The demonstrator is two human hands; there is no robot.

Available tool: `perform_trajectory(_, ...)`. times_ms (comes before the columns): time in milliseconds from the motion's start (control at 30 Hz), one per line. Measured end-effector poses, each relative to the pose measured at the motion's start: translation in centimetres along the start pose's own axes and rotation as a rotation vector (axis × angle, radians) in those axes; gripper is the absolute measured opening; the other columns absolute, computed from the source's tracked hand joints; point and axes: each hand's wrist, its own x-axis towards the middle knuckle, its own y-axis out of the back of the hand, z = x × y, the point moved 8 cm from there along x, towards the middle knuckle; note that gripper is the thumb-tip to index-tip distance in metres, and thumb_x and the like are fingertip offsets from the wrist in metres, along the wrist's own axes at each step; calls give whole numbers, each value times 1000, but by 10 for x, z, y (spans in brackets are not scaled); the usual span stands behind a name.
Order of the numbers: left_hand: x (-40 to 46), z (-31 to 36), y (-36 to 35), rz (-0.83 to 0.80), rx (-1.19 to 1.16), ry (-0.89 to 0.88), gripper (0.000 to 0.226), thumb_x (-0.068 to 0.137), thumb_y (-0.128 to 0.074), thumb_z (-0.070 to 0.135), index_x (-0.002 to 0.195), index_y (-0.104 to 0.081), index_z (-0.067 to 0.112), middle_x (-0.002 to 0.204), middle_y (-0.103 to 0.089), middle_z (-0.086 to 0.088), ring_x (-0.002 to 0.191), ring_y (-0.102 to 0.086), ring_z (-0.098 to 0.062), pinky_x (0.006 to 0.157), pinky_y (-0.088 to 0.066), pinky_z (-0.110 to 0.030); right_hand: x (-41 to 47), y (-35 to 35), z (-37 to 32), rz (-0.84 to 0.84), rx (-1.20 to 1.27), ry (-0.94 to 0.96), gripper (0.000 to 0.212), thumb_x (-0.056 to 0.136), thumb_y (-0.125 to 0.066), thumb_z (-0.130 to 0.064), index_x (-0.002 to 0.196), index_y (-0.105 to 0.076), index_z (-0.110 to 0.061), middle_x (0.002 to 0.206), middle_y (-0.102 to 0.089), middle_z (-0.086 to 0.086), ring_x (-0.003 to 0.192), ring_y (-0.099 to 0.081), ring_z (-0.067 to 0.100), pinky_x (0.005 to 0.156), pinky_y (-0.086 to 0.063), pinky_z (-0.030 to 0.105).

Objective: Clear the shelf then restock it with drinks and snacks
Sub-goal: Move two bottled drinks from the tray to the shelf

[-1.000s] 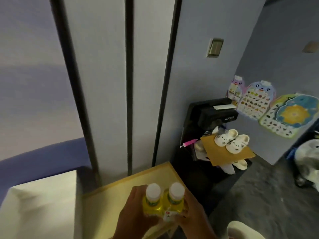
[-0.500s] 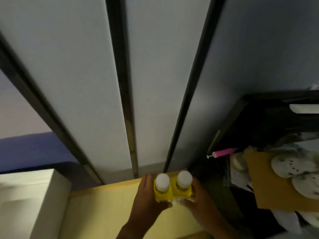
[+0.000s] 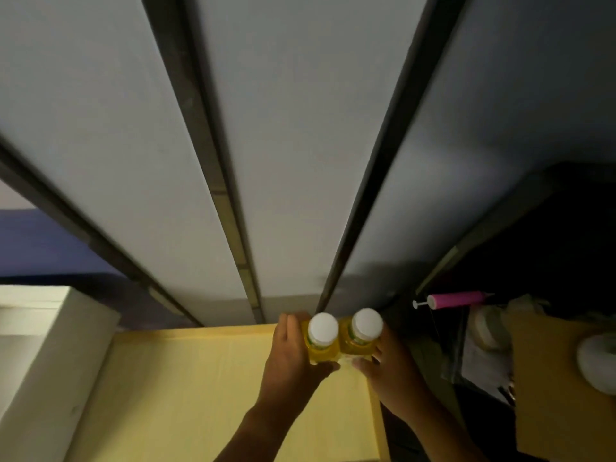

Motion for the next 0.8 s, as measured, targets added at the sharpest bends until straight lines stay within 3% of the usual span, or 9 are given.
perform_trajectory(133,-1,3,-2,12,33,6,93,55,-94,41,129,-42,24,118,-43,11,109,-50,-10,85,-55,-30,3,3,-3,-32,-49,14,73,84,-78,-13,126,-37,-57,130,-45,-37,123,-43,-17,108,-42,31)
perform_trajectory(233,-3,6,6,-53,29,45,113,52,-96,42,143,-29,27,131,-39,11,123,-45,-9,101,-48,-25,-2,5,-15,-77,-126,37,82,80,-80,-11,127,-31,-57,128,-36,-41,133,-36,-5,107,-34,24)
perform_trajectory(333,-7,13,27,-127,77,77,127,54,-91,52,152,-14,29,146,-33,10,134,-38,-11,104,-45,-27,-10,18,-36,-92,-146,53,101,74,-86,-19,148,-22,-47,147,-35,-26,144,-30,9,113,-33,34)
perform_trajectory(433,-16,30,68,-126,183,48,111,70,-72,69,155,-12,29,157,-26,10,142,-31,-12,111,-38,-28,-19,38,-71,-73,-143,112,110,68,-89,-38,154,-20,-41,154,-32,-15,144,-29,10,112,-33,38)
perform_trajectory(533,-28,56,125,-34,257,-25,86,86,-39,80,155,-18,33,160,-25,13,146,-23,-9,117,-28,-28,-37,54,-131,26,-207,252,104,65,-74,-70,152,-24,-43,147,-32,-23,137,-30,0,109,-34,33)
perform_trajectory(600,-36,72,167,36,306,-47,78,91,-31,77,155,-20,35,162,-21,14,149,-16,-7,121,-24,-34,-50,56,-175,93,-271,369,99,70,-58,-82,153,-29,-36,154,-30,-20,143,-28,3,114,-34,35)
perform_trajectory(733,-64,105,256,171,473,-75,74,95,-24,73,157,-7,37,159,6,21,147,9,0,123,1,-28,-79,32,-267,124,-518,535,93,78,-31,-85,155,-24,-34,162,-17,-18,152,-16,16,121,-26,45)
perform_trajectory(800,-88,113,302,232,556,-51,74,94,-18,74,157,-3,37,158,10,21,144,14,0,122,4,-30,-103,9,-312,115,-591,602,90,80,-25,-83,155,-26,-34,162,-17,-18,153,-16,16,122,-25,45)
